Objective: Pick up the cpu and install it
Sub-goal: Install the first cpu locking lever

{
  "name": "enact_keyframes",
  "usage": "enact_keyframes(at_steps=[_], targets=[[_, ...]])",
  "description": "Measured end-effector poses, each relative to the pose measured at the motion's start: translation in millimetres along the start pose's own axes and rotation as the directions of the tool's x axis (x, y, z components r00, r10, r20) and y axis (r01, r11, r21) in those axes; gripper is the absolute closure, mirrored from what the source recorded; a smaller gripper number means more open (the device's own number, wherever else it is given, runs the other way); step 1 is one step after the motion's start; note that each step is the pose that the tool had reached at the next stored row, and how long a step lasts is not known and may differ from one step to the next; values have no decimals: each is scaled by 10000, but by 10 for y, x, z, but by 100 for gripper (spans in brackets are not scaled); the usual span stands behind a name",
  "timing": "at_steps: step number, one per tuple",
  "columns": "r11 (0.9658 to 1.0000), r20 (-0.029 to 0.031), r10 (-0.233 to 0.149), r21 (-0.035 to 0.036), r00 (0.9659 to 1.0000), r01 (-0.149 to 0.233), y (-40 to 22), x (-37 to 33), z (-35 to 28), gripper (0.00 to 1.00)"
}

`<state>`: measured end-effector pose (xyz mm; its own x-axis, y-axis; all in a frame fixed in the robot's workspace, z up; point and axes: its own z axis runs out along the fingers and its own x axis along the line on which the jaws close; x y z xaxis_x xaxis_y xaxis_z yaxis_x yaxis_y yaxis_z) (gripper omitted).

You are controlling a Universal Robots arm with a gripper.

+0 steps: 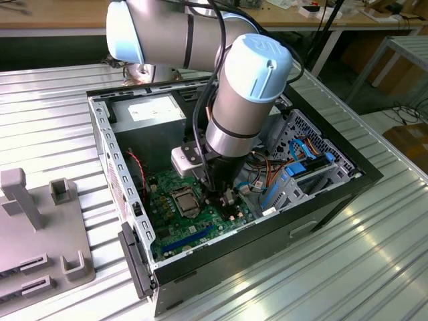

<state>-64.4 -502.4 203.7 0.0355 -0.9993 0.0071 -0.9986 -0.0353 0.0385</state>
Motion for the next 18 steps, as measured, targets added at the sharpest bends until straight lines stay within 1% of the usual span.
enact_keyframes(at_steps=[8, 18], targets=[[10000, -1, -6, 0, 10000, 6, -22, 0, 27, 85], [10000, -3, -13, 0, 10000, 13, -35, 1, 50, 85]])
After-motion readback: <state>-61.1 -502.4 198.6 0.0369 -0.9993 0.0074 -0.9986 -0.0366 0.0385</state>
